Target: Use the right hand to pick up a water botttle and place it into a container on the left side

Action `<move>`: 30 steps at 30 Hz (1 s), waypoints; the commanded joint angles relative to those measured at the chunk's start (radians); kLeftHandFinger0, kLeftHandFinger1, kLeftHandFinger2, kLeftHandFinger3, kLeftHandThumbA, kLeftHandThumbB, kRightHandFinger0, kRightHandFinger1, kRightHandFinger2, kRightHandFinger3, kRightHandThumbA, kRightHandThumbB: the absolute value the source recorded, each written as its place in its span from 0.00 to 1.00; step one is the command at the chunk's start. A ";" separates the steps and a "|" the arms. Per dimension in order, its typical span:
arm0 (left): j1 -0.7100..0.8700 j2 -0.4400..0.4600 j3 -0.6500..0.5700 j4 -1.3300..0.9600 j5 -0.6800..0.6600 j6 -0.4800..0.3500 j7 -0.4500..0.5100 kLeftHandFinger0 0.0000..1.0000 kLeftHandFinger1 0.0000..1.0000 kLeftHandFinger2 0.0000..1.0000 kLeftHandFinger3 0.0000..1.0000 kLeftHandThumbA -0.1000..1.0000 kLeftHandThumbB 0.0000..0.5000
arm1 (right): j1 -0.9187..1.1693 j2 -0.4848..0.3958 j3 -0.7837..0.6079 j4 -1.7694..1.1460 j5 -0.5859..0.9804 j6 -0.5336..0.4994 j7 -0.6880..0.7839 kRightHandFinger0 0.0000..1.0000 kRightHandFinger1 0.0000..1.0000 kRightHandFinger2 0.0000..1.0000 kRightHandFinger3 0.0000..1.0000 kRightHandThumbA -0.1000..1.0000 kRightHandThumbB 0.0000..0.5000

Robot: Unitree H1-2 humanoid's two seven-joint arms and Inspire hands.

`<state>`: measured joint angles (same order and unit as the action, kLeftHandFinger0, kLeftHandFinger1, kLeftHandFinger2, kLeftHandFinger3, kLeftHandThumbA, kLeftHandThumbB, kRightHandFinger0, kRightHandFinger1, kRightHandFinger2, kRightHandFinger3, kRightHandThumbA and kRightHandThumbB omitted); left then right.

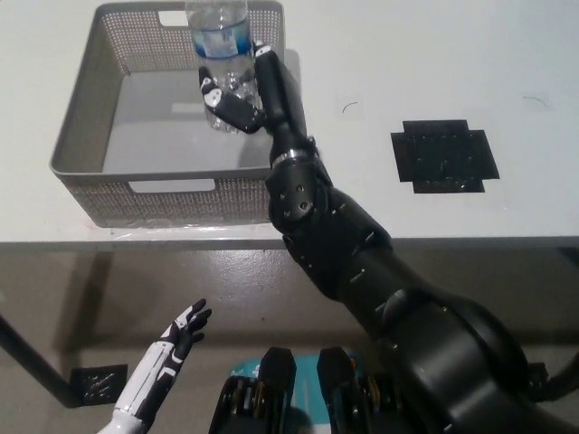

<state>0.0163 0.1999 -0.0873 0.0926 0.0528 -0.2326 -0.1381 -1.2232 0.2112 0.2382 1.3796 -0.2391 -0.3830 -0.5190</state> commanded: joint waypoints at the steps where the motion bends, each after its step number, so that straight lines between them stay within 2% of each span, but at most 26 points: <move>1: -0.030 0.016 0.000 -0.018 -0.001 0.004 -0.021 1.00 1.00 1.00 1.00 1.00 0.58 | -0.047 -0.027 0.014 -0.011 -0.013 -0.011 0.109 0.50 0.66 0.71 0.68 0.34 0.48; 3: -0.031 0.018 -0.003 -0.023 0.003 0.012 -0.022 1.00 1.00 1.00 1.00 1.00 0.60 | -0.041 -0.038 0.009 -0.014 -0.004 -0.014 0.154 0.67 0.80 0.90 0.91 0.46 0.63; 4: -0.032 0.018 -0.004 -0.025 0.003 0.013 -0.023 1.00 1.00 1.00 1.00 1.00 0.60 | -0.041 -0.040 0.008 -0.015 -0.003 -0.015 0.161 0.69 0.80 0.92 0.95 0.47 0.63; 5: -0.035 0.020 -0.004 -0.023 -0.004 0.012 -0.028 1.00 1.00 1.00 1.00 1.00 0.58 | -0.039 -0.044 -0.004 -0.018 0.010 -0.009 0.189 0.69 0.84 1.00 1.00 0.52 0.75; 6: -0.038 0.020 -0.004 -0.019 -0.007 0.009 -0.030 1.00 1.00 1.00 1.00 1.00 0.58 | -0.037 -0.047 -0.010 -0.018 0.017 -0.017 0.201 0.67 0.86 1.00 1.00 0.56 0.80; 7: -0.041 0.020 -0.004 -0.015 -0.008 0.008 -0.032 1.00 1.00 1.00 1.00 1.00 0.58 | -0.035 -0.050 -0.015 -0.019 0.022 -0.021 0.213 0.67 0.86 1.00 1.00 0.57 0.80; 9: -0.045 0.019 -0.004 -0.016 -0.006 0.012 -0.033 1.00 1.00 1.00 1.00 1.00 0.59 | -0.034 -0.055 -0.023 -0.020 0.027 -0.024 0.232 0.77 0.98 1.00 1.00 0.63 0.87; 10: -0.048 0.020 -0.005 -0.016 -0.005 0.013 -0.035 1.00 1.00 1.00 1.00 1.00 0.60 | -0.034 -0.058 -0.028 -0.021 0.031 -0.022 0.245 0.84 1.00 1.00 1.00 0.66 0.92; 12: -0.051 0.020 -0.004 -0.016 -0.005 0.013 -0.037 1.00 1.00 1.00 1.00 1.00 0.60 | -0.035 -0.064 -0.030 -0.021 0.030 -0.022 0.268 1.00 1.00 1.00 1.00 0.72 0.94; 13: -0.052 0.020 -0.003 -0.016 -0.005 0.014 -0.037 1.00 1.00 1.00 1.00 1.00 0.60 | -0.036 -0.066 -0.029 -0.021 0.027 -0.023 0.273 1.00 1.00 1.00 1.00 0.73 0.94; 14: -0.053 0.021 -0.003 -0.015 -0.004 0.012 -0.038 1.00 1.00 1.00 1.00 1.00 0.60 | -0.035 -0.071 -0.021 -0.020 0.016 -0.025 0.280 1.00 1.00 1.00 1.00 0.78 0.93; 16: -0.054 0.020 -0.004 -0.013 0.000 0.007 -0.037 1.00 1.00 1.00 1.00 1.00 0.60 | -0.036 -0.075 -0.014 -0.019 0.007 -0.021 0.286 1.00 1.00 1.00 1.00 0.86 0.99; 19: -0.057 0.021 -0.003 -0.010 -0.001 0.003 -0.038 1.00 1.00 1.00 1.00 1.00 0.59 | -0.042 -0.081 -0.013 -0.020 0.005 0.000 0.313 1.00 1.00 1.00 1.00 0.92 1.00; 26: -0.060 0.018 -0.002 -0.012 -0.006 0.006 -0.045 1.00 1.00 1.00 1.00 1.00 0.58 | -0.048 -0.094 -0.004 -0.030 -0.011 0.023 0.338 1.00 1.00 1.00 1.00 1.00 1.00; 30: -0.061 0.018 -0.003 -0.008 0.005 0.002 -0.043 1.00 1.00 1.00 1.00 1.00 0.59 | -0.045 -0.105 -0.006 -0.044 -0.009 0.022 0.342 1.00 1.00 1.00 1.00 1.00 1.00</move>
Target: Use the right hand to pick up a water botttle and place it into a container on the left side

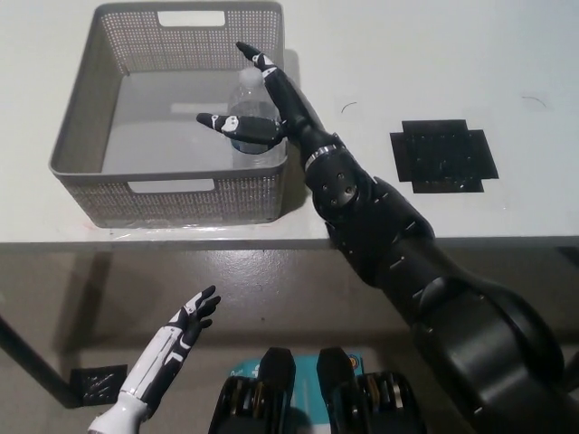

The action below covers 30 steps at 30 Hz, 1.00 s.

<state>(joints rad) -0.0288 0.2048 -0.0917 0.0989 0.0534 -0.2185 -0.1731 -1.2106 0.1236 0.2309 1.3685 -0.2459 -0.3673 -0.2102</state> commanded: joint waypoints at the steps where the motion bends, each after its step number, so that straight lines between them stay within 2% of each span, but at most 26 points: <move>1: -0.015 0.014 0.002 -0.019 0.006 -0.009 -0.008 1.00 1.00 1.00 1.00 1.00 0.59 | -0.057 -0.021 -0.002 -0.038 0.001 0.002 0.036 1.00 1.00 1.00 1.00 1.00 1.00; 3: -0.016 0.015 0.003 -0.018 0.000 -0.011 -0.011 1.00 1.00 1.00 1.00 1.00 0.58 | -0.056 -0.033 -0.010 -0.060 0.009 -0.013 0.045 1.00 1.00 1.00 1.00 1.00 1.00; 4: -0.018 0.015 0.004 -0.019 -0.003 -0.006 -0.011 1.00 1.00 1.00 1.00 1.00 0.60 | -0.052 -0.048 -0.023 -0.089 0.023 -0.031 0.055 1.00 1.00 1.00 1.00 0.98 0.96; 6: -0.020 0.016 0.007 -0.016 -0.005 -0.003 -0.012 1.00 1.00 1.00 1.00 1.00 0.58 | -0.049 -0.069 -0.035 -0.142 0.034 -0.036 0.069 1.00 1.00 1.00 1.00 0.97 0.94; 9: -0.017 0.018 0.007 -0.022 -0.005 -0.001 -0.014 1.00 1.00 1.00 1.00 1.00 0.52 | -0.022 -0.117 -0.070 -0.299 0.057 -0.036 0.088 1.00 1.00 1.00 1.00 1.00 1.00; 14: -0.015 0.015 0.009 -0.016 -0.026 -0.001 -0.020 1.00 1.00 1.00 1.00 1.00 0.54 | 0.064 -0.180 -0.124 -0.652 0.105 0.071 0.147 1.00 1.00 1.00 1.00 1.00 0.98; 17: -0.013 0.017 0.007 -0.008 -0.022 -0.008 -0.021 1.00 1.00 1.00 1.00 1.00 0.60 | 0.124 -0.226 -0.149 -0.888 0.124 0.156 0.180 1.00 1.00 1.00 1.00 1.00 0.97; 18: -0.012 0.014 0.008 -0.008 -0.024 -0.003 -0.020 1.00 1.00 1.00 1.00 1.00 0.63 | 0.141 -0.243 -0.156 -0.946 0.130 0.171 0.190 1.00 1.00 1.00 1.00 1.00 0.95; 19: -0.012 0.012 0.008 -0.007 -0.024 -0.004 -0.019 1.00 1.00 1.00 1.00 1.00 0.61 | 0.153 -0.255 -0.162 -0.987 0.134 0.177 0.195 1.00 1.00 1.00 1.00 1.00 0.93; 22: -0.011 0.013 0.009 -0.011 -0.018 0.003 -0.015 1.00 1.00 1.00 1.00 1.00 0.64 | 0.201 -0.283 -0.184 -1.108 0.158 0.188 0.202 1.00 1.00 1.00 1.00 1.00 0.96; 23: -0.013 0.012 0.012 -0.016 -0.017 0.008 -0.012 1.00 1.00 1.00 1.00 1.00 0.64 | 0.238 -0.293 -0.188 -1.167 0.162 0.186 0.203 1.00 1.00 1.00 1.00 1.00 0.94; 24: -0.014 0.011 0.013 -0.016 -0.011 0.006 -0.006 1.00 1.00 1.00 1.00 1.00 0.67 | 0.270 -0.292 -0.191 -1.209 0.176 0.194 0.204 1.00 1.00 1.00 1.00 1.00 0.97; 28: -0.006 0.009 0.020 -0.015 -0.006 -0.002 0.005 1.00 1.00 1.00 1.00 1.00 0.61 | 0.478 -0.283 -0.181 -1.381 0.224 0.188 0.215 1.00 1.00 1.00 1.00 1.00 1.00; 29: -0.005 0.009 0.021 -0.017 -0.007 0.001 0.006 1.00 1.00 1.00 1.00 1.00 0.61 | 0.544 -0.280 -0.172 -1.424 0.223 0.173 0.213 1.00 1.00 1.00 1.00 1.00 0.96; 30: -0.002 0.010 0.023 -0.018 -0.014 0.000 0.003 1.00 1.00 1.00 1.00 1.00 0.61 | 0.607 -0.273 -0.163 -1.457 0.207 0.160 0.204 1.00 1.00 1.00 1.00 1.00 0.96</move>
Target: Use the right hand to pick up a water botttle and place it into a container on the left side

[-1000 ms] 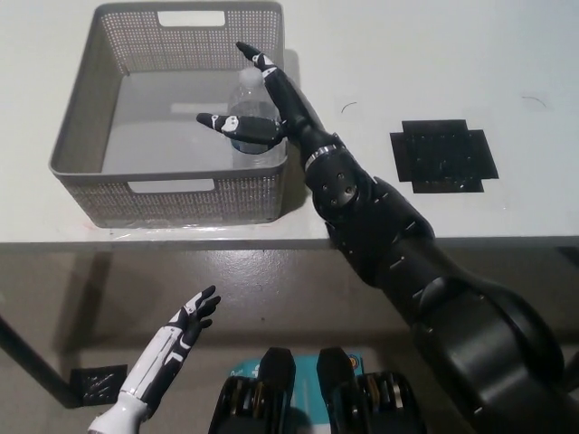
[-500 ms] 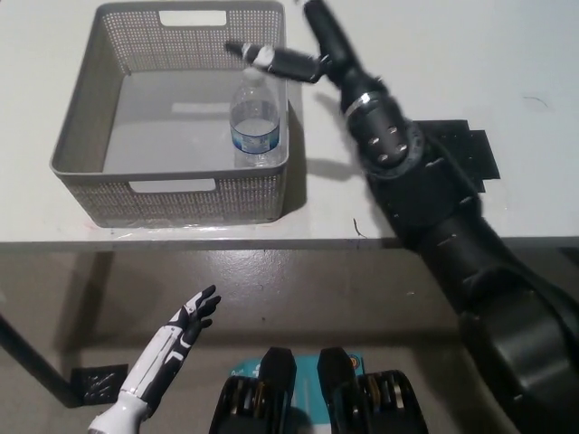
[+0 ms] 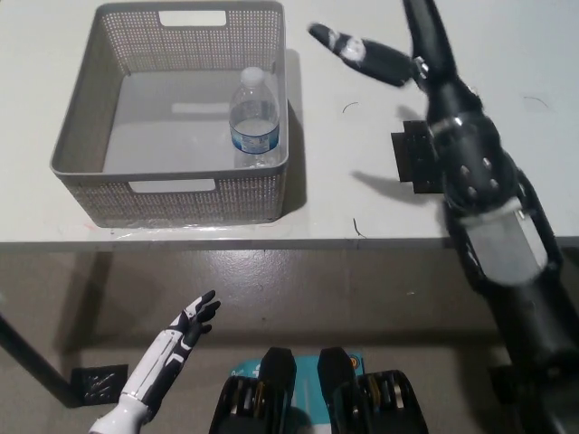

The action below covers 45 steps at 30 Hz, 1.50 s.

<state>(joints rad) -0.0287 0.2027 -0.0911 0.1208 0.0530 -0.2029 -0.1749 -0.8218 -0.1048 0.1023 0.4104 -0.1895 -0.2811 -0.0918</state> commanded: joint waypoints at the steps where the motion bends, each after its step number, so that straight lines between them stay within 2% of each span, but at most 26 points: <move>1: 0.000 0.012 0.023 -0.043 -0.014 -0.011 0.006 1.00 1.00 1.00 1.00 1.00 0.61 | 0.267 -0.039 -0.028 -0.520 0.147 0.066 0.081 1.00 1.00 1.00 1.00 1.00 0.97; 4: -0.006 0.011 0.030 -0.035 -0.020 -0.017 0.010 1.00 1.00 1.00 1.00 1.00 0.57 | 0.440 -0.021 -0.009 -0.555 0.123 0.033 0.064 1.00 1.00 1.00 1.00 1.00 0.94; 8: -0.003 0.007 0.039 -0.042 -0.027 -0.010 0.014 1.00 1.00 1.00 1.00 1.00 0.54 | 0.608 -0.013 0.009 -0.520 0.182 -0.046 0.083 1.00 1.00 1.00 1.00 1.00 0.88; 10: -0.003 0.006 0.040 -0.040 -0.030 -0.013 0.012 1.00 1.00 1.00 1.00 1.00 0.53 | 0.653 -0.011 0.008 -0.515 0.175 -0.055 0.084 1.00 1.00 1.00 1.00 1.00 0.88; 13: -0.001 0.008 0.047 -0.040 -0.029 -0.014 0.011 1.00 1.00 1.00 1.00 1.00 0.51 | 0.750 -0.012 0.006 -0.456 0.205 -0.111 0.104 1.00 1.00 1.00 1.00 1.00 0.79; 17: 0.001 -0.003 0.061 -0.040 -0.025 -0.017 0.019 1.00 1.00 1.00 1.00 1.00 0.50 | 0.821 -0.014 -0.005 -0.370 0.219 -0.145 0.121 1.00 1.00 1.00 1.00 1.00 0.78; 22: -0.006 -0.012 0.073 -0.040 -0.020 -0.016 0.023 1.00 1.00 1.00 1.00 1.00 0.46 | 0.868 -0.023 -0.015 -0.347 0.241 -0.136 0.139 1.00 1.00 1.00 1.00 1.00 0.83; 26: -0.008 -0.013 0.080 -0.041 -0.024 -0.018 0.021 1.00 1.00 1.00 1.00 1.00 0.47 | 0.884 -0.027 -0.027 -0.333 0.282 -0.141 0.160 1.00 1.00 1.00 1.00 1.00 0.86; 31: -0.003 -0.015 0.084 -0.029 -0.023 -0.031 0.024 1.00 1.00 1.00 1.00 1.00 0.46 | 0.890 -0.029 -0.038 -0.311 0.288 -0.143 0.169 1.00 1.00 1.00 1.00 1.00 0.79; 37: -0.004 -0.018 0.082 -0.030 -0.026 -0.033 0.019 1.00 1.00 1.00 1.00 1.00 0.46 | 0.867 -0.014 -0.047 -0.286 0.296 -0.144 0.169 1.00 1.00 1.00 1.00 1.00 0.83; 40: 0.004 -0.016 0.084 -0.031 -0.015 -0.038 0.026 1.00 1.00 1.00 1.00 1.00 0.40 | 0.850 -0.010 -0.047 -0.270 0.299 -0.144 0.173 1.00 1.00 1.00 1.00 1.00 0.84; 42: 0.015 -0.023 0.085 -0.037 -0.012 -0.030 0.032 1.00 1.00 1.00 1.00 1.00 0.40 | 0.849 -0.012 -0.048 -0.275 0.283 -0.135 0.167 1.00 1.00 1.00 1.00 1.00 0.86; 45: 0.036 -0.029 0.086 -0.053 0.002 -0.027 0.042 1.00 1.00 1.00 1.00 1.00 0.33 | 0.845 -0.014 -0.049 -0.269 0.287 -0.130 0.169 1.00 1.00 1.00 1.00 1.00 0.85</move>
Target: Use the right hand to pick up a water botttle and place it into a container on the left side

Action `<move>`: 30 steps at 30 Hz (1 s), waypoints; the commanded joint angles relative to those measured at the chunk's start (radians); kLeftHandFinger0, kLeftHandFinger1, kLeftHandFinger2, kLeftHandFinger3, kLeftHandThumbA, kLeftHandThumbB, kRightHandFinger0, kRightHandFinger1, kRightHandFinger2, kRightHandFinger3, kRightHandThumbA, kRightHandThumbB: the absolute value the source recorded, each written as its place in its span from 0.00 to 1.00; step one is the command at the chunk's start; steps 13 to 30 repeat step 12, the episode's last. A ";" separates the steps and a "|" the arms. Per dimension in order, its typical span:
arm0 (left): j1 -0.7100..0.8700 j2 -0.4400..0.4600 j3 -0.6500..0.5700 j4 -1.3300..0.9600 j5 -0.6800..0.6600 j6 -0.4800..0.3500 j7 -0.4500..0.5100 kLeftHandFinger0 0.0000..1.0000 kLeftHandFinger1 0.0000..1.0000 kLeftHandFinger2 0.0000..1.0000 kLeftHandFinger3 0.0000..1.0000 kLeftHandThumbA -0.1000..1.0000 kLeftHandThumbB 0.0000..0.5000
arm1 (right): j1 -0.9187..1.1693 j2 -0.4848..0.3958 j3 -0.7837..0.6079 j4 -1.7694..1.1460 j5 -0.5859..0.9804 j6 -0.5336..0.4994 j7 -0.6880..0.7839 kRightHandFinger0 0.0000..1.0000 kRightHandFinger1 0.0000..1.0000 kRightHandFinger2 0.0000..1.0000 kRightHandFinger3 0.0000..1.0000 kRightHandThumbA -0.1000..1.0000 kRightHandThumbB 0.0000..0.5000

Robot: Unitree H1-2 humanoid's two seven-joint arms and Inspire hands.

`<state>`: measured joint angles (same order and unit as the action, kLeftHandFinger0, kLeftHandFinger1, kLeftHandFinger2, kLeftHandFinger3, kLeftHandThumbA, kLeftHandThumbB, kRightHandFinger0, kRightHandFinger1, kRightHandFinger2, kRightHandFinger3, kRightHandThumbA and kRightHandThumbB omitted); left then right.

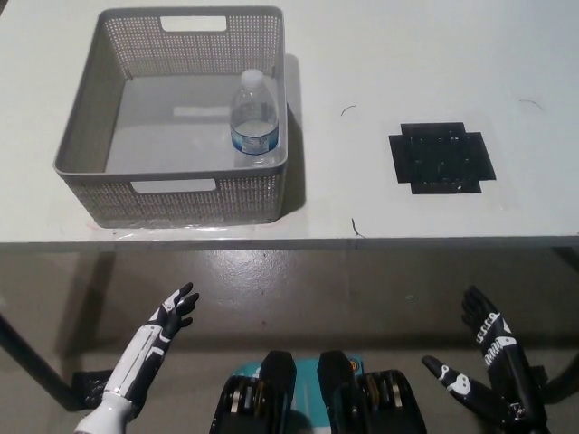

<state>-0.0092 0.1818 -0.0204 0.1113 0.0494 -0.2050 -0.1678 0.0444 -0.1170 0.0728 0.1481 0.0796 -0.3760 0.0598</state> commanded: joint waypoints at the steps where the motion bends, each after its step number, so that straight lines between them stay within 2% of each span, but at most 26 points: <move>1: 0.023 -0.011 0.017 -0.048 0.010 -0.022 0.041 1.00 1.00 1.00 1.00 1.00 0.33 | -0.026 -0.004 -0.021 -0.005 0.018 -0.030 0.018 1.00 1.00 1.00 1.00 1.00 0.85; 7: 0.041 -0.011 0.017 -0.060 0.031 -0.012 0.057 1.00 1.00 1.00 1.00 1.00 0.33 | -0.026 -0.002 -0.020 -0.010 -0.001 -0.017 0.011 1.00 1.00 1.00 1.00 1.00 0.83; 9: 0.043 -0.011 0.019 -0.060 0.027 -0.012 0.059 1.00 1.00 1.00 1.00 1.00 0.31 | -0.029 -0.001 -0.019 -0.008 0.009 -0.011 0.016 1.00 1.00 1.00 1.00 1.00 0.83; 30: 0.040 -0.014 0.022 -0.056 0.024 -0.007 0.062 1.00 1.00 1.00 1.00 1.00 0.31 | -0.038 0.000 -0.019 -0.004 0.032 0.001 0.026 1.00 1.00 1.00 1.00 1.00 0.83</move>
